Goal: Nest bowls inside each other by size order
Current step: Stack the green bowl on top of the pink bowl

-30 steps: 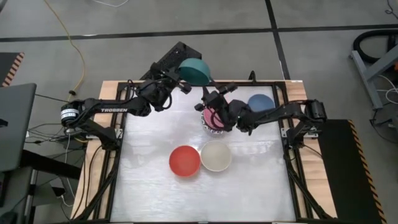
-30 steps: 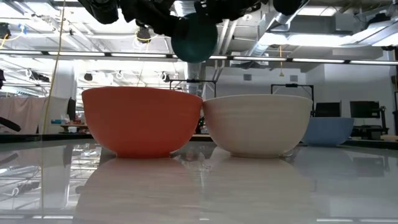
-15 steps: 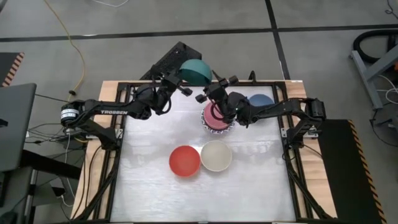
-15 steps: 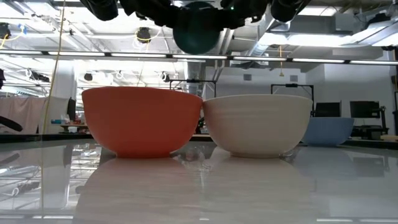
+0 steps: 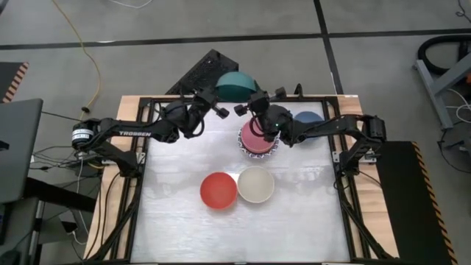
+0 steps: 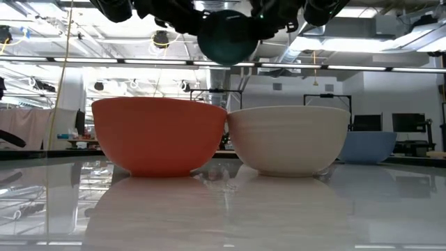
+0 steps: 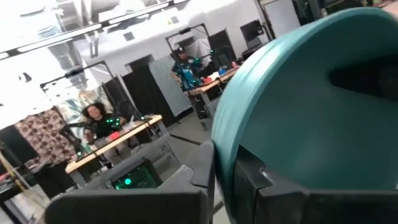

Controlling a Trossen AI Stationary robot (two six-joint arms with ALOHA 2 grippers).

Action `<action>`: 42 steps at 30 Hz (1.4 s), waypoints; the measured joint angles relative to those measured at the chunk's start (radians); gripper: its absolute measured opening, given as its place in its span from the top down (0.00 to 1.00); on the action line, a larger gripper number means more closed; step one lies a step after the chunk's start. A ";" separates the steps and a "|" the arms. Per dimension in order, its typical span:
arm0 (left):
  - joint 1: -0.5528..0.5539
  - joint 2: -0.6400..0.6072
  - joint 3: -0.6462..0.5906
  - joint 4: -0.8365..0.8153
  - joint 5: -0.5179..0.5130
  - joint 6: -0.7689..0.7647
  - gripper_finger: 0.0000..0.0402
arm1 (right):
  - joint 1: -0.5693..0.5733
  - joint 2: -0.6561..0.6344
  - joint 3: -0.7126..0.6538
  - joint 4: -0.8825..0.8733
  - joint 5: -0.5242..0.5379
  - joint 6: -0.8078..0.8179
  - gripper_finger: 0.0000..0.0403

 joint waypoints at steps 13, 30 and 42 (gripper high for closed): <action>0.008 0.001 0.000 -0.173 -0.005 -0.078 0.52 | -0.007 -0.001 0.054 -0.335 -0.060 0.130 0.99; 0.002 -0.002 0.001 -0.311 0.078 -0.132 0.38 | -0.234 -0.002 0.203 -0.780 -0.446 0.515 0.99; -0.065 -0.050 0.001 -0.435 0.208 -0.286 0.38 | -0.470 -0.015 0.384 -1.247 -0.820 0.664 0.99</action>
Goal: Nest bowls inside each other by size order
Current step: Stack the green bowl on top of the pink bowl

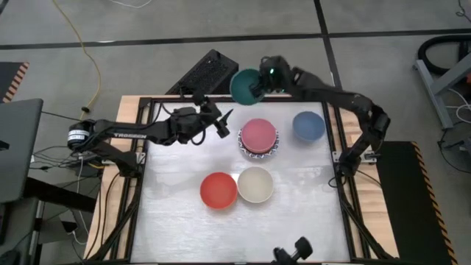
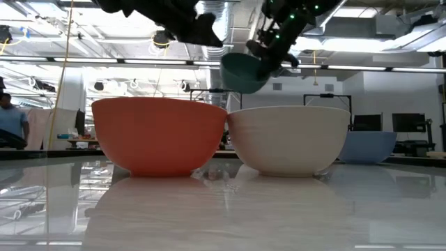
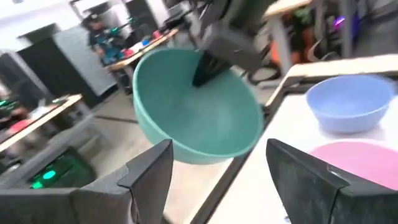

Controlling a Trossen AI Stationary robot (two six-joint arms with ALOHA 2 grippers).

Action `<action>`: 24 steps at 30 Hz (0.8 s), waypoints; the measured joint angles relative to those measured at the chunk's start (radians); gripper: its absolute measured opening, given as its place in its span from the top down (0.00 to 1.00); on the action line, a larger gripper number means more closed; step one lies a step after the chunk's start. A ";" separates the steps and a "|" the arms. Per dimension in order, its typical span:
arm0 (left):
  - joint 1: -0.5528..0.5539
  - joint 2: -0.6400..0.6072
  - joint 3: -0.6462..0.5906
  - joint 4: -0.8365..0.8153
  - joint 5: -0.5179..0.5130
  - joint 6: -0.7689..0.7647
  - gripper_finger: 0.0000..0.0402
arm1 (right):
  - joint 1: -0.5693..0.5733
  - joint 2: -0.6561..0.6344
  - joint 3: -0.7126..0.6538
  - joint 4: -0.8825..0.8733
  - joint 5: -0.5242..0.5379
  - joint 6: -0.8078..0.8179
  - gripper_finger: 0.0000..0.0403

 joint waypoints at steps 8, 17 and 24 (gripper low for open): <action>-0.092 -0.106 0.000 -0.251 0.275 -0.084 0.38 | -0.206 0.001 0.024 -0.330 -0.649 0.018 0.99; -0.082 -0.420 -0.168 -0.321 0.453 -0.222 0.38 | -0.110 0.000 0.024 -0.468 -0.651 -0.099 0.98; -0.082 -0.727 -0.347 -0.314 0.368 -0.361 0.38 | -0.031 -0.001 -0.085 -0.390 -0.804 -0.133 0.98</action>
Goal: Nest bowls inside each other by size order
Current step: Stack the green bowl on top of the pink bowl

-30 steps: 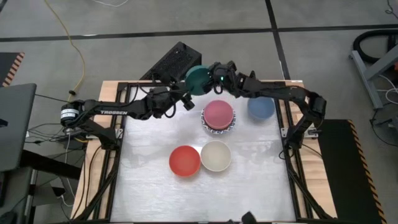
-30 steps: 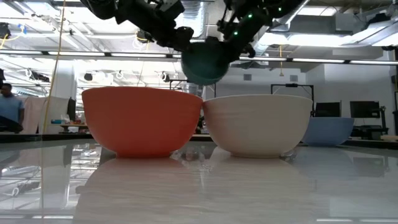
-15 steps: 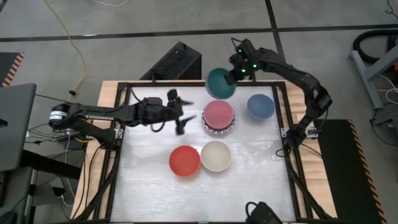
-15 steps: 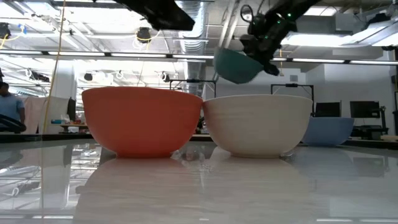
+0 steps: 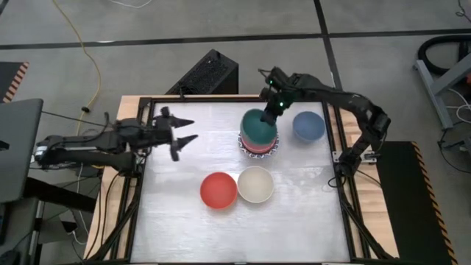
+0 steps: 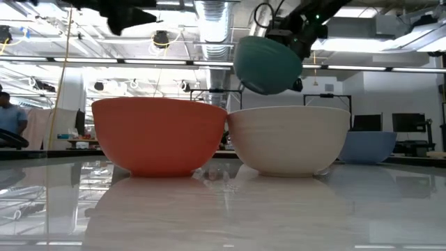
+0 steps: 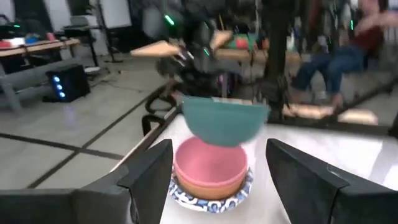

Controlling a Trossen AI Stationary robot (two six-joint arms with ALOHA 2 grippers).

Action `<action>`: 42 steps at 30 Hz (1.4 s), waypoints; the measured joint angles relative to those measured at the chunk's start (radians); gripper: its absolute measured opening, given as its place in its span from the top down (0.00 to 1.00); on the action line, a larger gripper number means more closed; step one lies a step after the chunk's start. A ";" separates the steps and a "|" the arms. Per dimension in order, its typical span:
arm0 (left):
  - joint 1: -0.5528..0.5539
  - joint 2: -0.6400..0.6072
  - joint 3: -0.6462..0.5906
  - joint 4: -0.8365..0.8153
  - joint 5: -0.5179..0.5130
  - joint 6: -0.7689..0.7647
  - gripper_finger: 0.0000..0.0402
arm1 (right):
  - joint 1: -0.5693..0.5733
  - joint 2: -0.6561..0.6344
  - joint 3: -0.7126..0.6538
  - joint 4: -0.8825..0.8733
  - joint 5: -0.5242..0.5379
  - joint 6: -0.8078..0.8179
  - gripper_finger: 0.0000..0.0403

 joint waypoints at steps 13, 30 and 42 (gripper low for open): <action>-0.001 -0.153 -0.079 -0.031 -0.002 -0.083 0.38 | -0.041 0.001 -0.056 0.007 0.188 0.132 0.99; -0.001 -0.042 -0.079 -0.033 -0.003 -0.084 0.38 | -0.031 0.027 -0.078 0.003 0.263 0.134 0.95; -0.001 -0.042 -0.079 -0.039 -0.003 -0.087 0.38 | -0.023 0.027 -0.078 -0.035 0.260 0.121 0.86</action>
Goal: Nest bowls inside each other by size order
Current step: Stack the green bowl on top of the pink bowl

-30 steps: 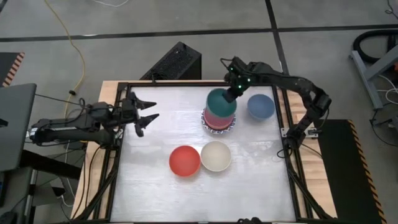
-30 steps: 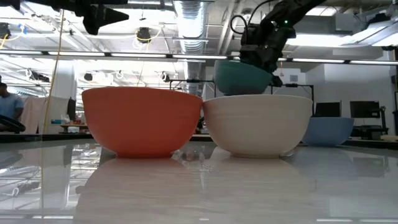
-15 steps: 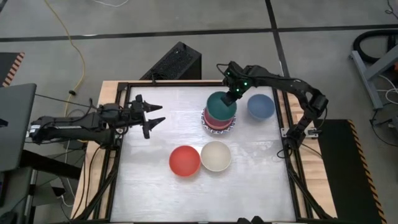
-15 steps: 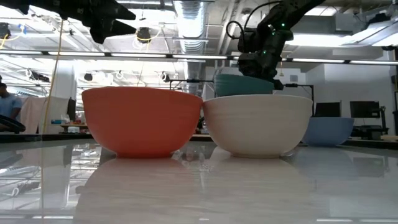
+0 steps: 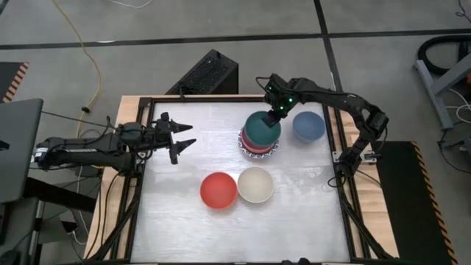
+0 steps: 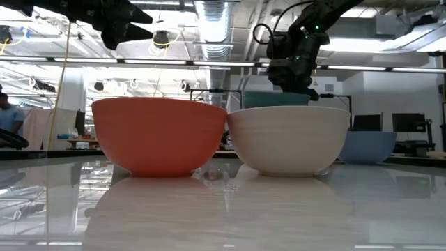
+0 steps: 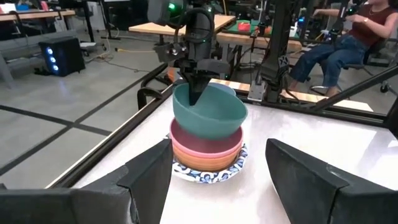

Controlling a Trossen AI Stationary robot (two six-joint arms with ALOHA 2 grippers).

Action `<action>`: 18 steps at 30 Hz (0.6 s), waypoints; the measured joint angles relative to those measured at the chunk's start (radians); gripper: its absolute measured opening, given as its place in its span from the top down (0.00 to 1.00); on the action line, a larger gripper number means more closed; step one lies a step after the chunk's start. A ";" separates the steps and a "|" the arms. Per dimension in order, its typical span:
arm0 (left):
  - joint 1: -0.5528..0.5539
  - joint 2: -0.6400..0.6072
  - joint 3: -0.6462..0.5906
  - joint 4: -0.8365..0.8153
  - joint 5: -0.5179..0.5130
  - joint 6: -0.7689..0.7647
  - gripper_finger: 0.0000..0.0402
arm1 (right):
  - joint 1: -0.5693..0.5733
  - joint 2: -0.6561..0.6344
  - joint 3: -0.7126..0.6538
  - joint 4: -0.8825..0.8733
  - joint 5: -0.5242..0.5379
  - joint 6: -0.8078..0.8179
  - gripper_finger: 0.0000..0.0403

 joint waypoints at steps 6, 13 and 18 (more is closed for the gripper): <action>0.000 0.000 0.000 0.000 0.000 0.000 0.38 | 0.024 0.000 0.000 0.007 0.000 -0.017 0.71; 0.000 0.000 0.000 -0.031 0.043 -0.024 0.38 | 0.017 0.000 0.000 0.054 0.037 -0.032 0.57; 0.000 0.000 0.000 -0.077 0.086 -0.045 0.38 | -0.010 -0.001 0.000 0.102 0.026 -0.035 0.53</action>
